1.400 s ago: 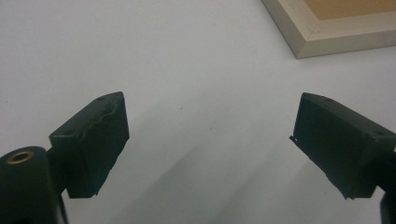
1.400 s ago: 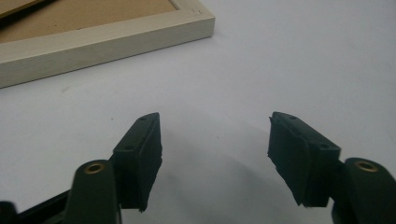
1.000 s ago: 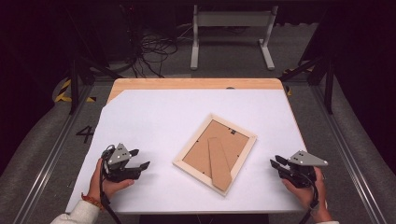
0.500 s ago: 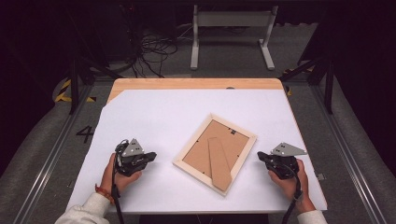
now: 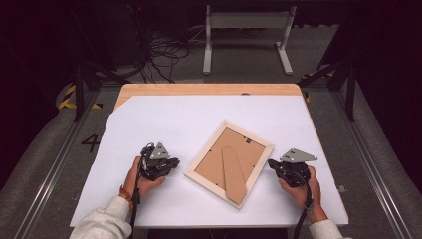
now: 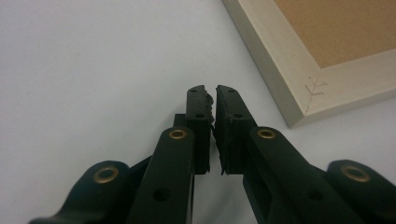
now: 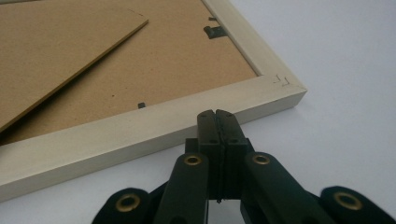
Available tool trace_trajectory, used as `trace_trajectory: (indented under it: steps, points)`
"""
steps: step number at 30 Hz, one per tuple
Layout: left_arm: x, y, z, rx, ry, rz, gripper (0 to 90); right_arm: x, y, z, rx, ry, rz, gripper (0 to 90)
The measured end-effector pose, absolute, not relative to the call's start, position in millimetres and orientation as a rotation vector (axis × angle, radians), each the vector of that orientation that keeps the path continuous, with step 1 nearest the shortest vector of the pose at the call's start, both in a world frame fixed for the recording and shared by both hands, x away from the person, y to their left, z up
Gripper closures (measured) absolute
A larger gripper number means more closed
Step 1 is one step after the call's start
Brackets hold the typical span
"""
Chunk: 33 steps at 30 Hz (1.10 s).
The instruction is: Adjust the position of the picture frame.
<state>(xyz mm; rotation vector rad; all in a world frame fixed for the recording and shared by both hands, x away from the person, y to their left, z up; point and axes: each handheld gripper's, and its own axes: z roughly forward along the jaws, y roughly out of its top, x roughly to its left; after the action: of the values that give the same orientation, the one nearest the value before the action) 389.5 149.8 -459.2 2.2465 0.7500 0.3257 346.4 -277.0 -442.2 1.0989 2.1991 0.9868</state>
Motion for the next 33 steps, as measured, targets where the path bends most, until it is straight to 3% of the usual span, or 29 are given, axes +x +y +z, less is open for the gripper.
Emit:
trace_trajectory:
  steps: [33]
  points:
    - [393.8, 140.2, -461.7, 2.271, 0.728, 0.316, 82.6, 350.2, -276.2, -448.9, 1.113, 2.21, 0.936, 90.0]
